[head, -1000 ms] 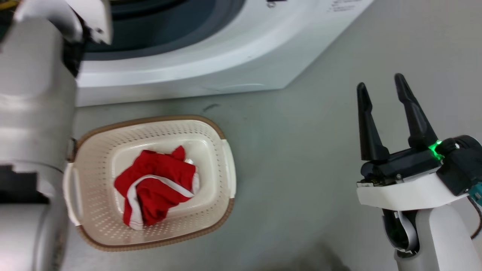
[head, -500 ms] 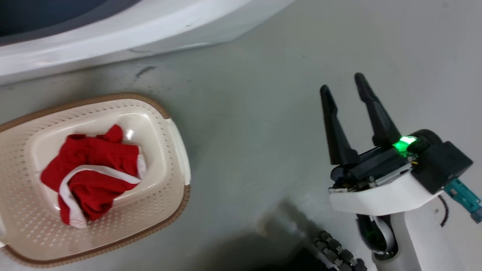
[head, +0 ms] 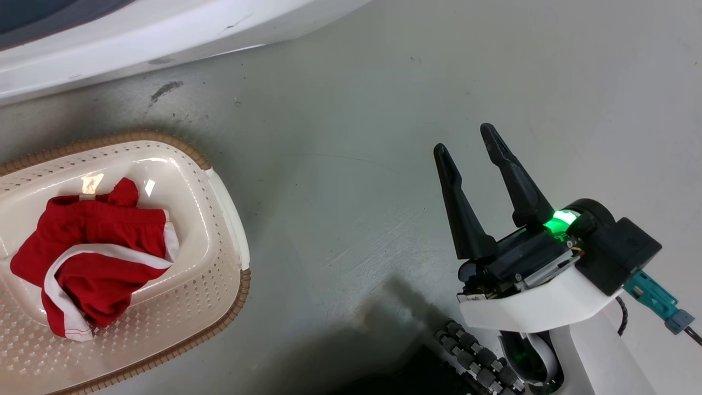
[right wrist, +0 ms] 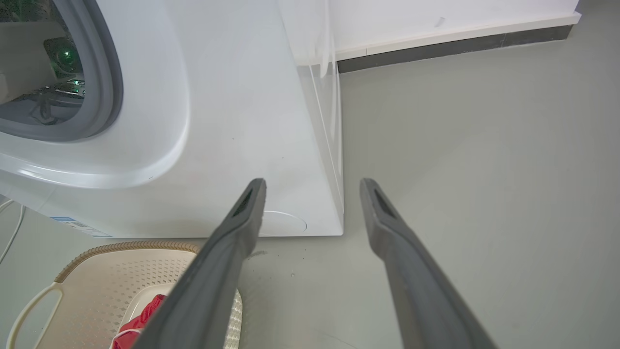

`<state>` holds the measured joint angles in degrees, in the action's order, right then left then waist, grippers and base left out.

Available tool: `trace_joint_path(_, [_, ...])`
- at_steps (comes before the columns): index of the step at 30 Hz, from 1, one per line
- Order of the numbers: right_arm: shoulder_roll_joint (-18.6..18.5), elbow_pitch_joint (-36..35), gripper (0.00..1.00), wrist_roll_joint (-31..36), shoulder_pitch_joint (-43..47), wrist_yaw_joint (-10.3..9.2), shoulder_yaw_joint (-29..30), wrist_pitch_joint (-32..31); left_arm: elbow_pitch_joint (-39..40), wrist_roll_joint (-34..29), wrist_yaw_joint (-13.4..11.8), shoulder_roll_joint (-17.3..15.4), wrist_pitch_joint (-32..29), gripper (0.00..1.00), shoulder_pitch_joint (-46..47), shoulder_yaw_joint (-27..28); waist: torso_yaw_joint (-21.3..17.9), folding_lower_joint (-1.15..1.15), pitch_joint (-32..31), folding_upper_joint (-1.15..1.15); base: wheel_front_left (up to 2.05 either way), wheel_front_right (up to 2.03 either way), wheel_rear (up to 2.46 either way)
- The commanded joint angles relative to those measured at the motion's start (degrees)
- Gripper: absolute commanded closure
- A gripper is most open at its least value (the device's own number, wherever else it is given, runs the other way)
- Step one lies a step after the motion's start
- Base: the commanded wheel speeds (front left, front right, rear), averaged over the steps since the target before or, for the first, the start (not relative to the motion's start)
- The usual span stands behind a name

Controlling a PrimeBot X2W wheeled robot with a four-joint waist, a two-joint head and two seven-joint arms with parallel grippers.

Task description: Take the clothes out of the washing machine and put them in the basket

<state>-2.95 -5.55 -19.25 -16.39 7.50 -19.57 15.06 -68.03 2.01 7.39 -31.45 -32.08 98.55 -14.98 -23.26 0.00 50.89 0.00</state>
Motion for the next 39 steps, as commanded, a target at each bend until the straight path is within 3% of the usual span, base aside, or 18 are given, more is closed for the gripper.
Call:
trace_joint_path(1, [0.1, -0.5, 0.00, -0.5, -0.4, -0.02, -0.3, 0.1, 0.2, -0.3, 0.1, -1.5, 1.1, 1.00, -2.3, -0.6, -0.1, 0.00, 0.0, 0.00, 0.00, 0.00, 0.00])
trace_joint_path(8, [0.1, -0.2, 0.00, -0.7, -1.0, -0.02, -0.4, 0.1, 6.4, -0.8, -2.5, -2.8, 6.1, 1.00, -4.3, -1.3, 0.0, 0.00, -0.6, 0.00, 0.00, 0.00, 0.00])
trace_joint_path(13, [0.1, 0.3, 0.00, 0.2, -1.5, -0.03, 1.6, 0.1, 12.6, 0.2, -5.2, -2.7, 16.3, 1.00, -8.1, -0.8, 1.5, 0.00, -2.6, 0.00, 0.00, 0.00, 0.00])
trace_joint_path(19, [0.1, 1.3, 0.00, 2.0, -1.9, -0.03, 4.3, 0.1, 16.3, 3.0, -7.1, -0.5, 28.7, 1.00, -15.3, 0.5, 4.3, 0.00, -7.6, 0.00, 0.00, 0.00, 0.00])
trace_joint_path(28, [0.1, 4.9, 0.00, 4.3, 1.0, -0.02, 6.2, 0.1, 15.3, 7.6, -8.0, 4.2, 43.3, 1.00, -28.0, 2.3, 7.5, 0.00, -19.2, 0.00, 0.00, 0.00, 0.00])
trace_joint_path(35, [0.1, 7.7, 0.00, 5.8, 4.1, -0.03, 7.2, 0.1, 17.8, 11.0, -8.2, 7.6, 47.1, 1.00, -38.5, 4.1, 9.0, 0.00, -27.8, 0.00, 0.00, 0.00, 0.00])
trace_joint_path(39, [0.1, 9.1, 0.00, 6.8, 6.2, -0.03, 8.2, 0.1, 24.9, 12.7, -8.5, 9.0, 47.4, 1.00, -45.5, 6.1, 10.1, 0.00, -32.8, 0.00, 0.00, 0.00, 0.00])
